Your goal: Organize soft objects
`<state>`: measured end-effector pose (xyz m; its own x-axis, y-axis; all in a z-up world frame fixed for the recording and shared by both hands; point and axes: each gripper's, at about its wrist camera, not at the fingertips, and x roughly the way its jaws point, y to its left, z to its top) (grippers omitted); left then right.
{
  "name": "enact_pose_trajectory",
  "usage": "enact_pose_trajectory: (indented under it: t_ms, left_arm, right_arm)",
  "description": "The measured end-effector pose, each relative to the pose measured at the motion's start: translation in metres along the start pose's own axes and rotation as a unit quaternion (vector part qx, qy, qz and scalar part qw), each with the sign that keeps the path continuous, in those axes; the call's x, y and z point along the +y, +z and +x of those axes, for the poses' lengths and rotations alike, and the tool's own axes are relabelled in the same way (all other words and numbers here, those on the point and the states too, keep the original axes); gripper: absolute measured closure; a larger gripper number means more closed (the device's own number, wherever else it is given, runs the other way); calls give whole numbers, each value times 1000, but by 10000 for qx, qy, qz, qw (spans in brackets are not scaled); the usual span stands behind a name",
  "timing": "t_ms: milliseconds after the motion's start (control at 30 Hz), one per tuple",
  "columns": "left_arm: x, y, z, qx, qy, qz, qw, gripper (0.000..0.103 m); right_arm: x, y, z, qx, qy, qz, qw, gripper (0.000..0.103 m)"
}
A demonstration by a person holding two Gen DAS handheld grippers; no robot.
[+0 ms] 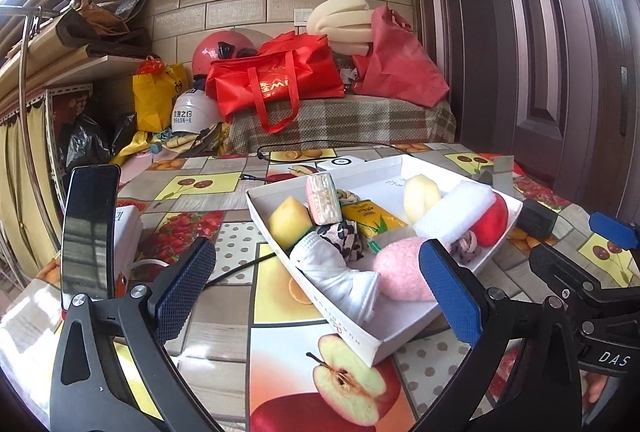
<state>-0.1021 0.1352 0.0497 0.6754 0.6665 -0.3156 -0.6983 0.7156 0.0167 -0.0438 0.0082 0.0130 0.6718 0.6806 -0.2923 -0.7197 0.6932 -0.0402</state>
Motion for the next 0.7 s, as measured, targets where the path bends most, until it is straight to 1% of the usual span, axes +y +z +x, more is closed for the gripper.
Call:
enact_pose_trajectory:
  t_ms: [100, 167, 233, 300, 333, 367, 400, 467, 500, 533, 567, 600, 667, 700]
  left_arm:
    - [-5, -4, -9, 65, -128, 29, 9999, 0]
    - [-6, -7, -18, 66, -132, 4, 9999, 0]
    - [-9, -9, -24, 100, -102, 12, 9999, 0]
    - [-15, -9, -25, 259, -65, 104, 9996, 0]
    - [-18, -10, -24, 432, -32, 155, 9989, 0]
    - [-22, -10, -23, 598, -17, 192, 9980, 0]
    - [-24, -11, -23, 704, -53, 207, 9973, 0]
    - [-28, -11, -30, 757, -172, 192, 9968, 0]
    - [-30, -11, -34, 721, -21, 199, 9972, 0]
    - [-32, -11, -39, 650, 250, 234, 9973, 0]
    - [-34, -12, -43, 549, 457, 277, 9971, 0]
    - [-34, -12, -46, 508, 448, 294, 9973, 0]
    - [-33, -13, -45, 644, 112, 252, 9975, 0]
    - [-33, -14, -43, 721, 57, 230, 9971, 0]
  right_arm:
    - [-6, -6, -18, -96, -75, 82, 9999, 0]
    - [-10, -9, -31, -106, -137, 142, 9998, 0]
    - [-16, -12, -47, -239, -222, 211, 9992, 0]
    - [-25, -11, -69, -609, -390, 349, 9968, 0]
    - [-29, -11, -81, -859, -457, 451, 9942, 0]
    - [-33, -12, -92, -1043, -453, 542, 9920, 0]
    - [-35, -14, -101, -1126, -452, 614, 9907, 0]
    - [-39, -19, -108, -1003, -591, 743, 9904, 0]
    - [-40, -22, -107, -856, -644, 794, 9911, 0]
    - [-43, -24, -106, -710, -675, 855, 9915, 0]
    - [-45, -25, -107, -671, -721, 912, 9910, 0]
    - [-47, -26, -109, -717, -759, 975, 9898, 0]
    - [-49, -28, -113, -814, -843, 1068, 9874, 0]
    - [-49, -28, -112, -803, -928, 1080, 9866, 0]
